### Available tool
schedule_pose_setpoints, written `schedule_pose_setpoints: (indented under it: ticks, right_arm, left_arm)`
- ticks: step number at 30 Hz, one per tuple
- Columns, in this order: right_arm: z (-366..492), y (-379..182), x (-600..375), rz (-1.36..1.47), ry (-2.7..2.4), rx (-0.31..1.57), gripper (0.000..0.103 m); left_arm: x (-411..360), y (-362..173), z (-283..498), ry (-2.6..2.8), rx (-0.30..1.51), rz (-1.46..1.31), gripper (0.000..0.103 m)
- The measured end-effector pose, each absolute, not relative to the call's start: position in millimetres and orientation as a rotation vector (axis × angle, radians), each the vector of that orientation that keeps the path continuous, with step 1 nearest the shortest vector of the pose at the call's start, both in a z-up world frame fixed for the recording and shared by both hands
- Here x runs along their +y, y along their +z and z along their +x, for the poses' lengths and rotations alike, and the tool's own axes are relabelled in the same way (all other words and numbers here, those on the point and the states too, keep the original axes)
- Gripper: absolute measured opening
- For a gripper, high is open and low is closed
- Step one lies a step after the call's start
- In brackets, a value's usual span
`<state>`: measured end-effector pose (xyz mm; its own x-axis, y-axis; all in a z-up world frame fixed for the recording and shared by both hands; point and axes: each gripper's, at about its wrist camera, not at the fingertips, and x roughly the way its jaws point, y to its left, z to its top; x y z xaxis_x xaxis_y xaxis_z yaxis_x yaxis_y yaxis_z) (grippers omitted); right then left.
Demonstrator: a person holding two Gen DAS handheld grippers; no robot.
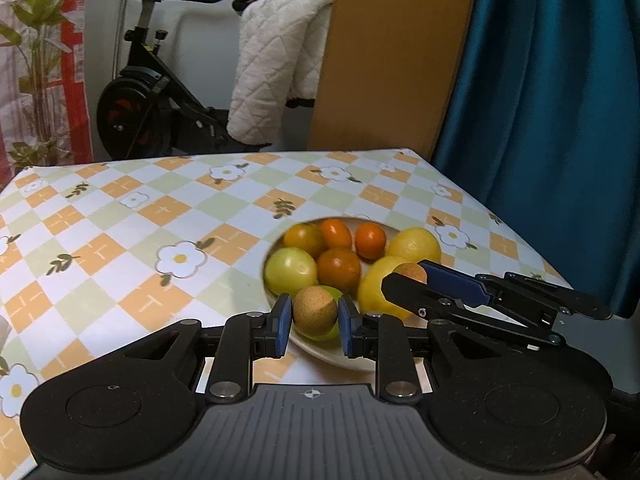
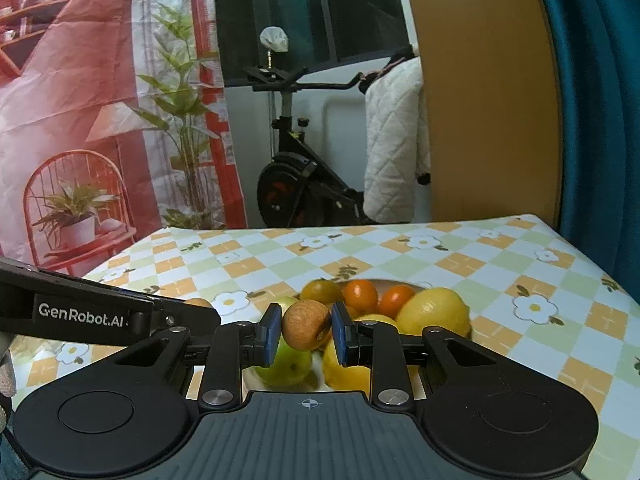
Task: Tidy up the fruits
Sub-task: 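Carry the brown fruit with the left gripper to the plate rim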
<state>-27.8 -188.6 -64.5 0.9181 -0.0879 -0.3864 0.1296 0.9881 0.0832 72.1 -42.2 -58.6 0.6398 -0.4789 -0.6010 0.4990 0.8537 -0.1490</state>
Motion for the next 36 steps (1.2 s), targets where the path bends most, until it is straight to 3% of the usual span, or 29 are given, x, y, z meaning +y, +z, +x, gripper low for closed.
schedule_pose_setpoints:
  ticks: [36]
  right_arm:
    - [-29, -104, -229, 0.133, -0.224, 0.534, 0.024]
  left_arm:
    - [-89, -100, 95, -0.655, 0.820, 0.087, 0.026]
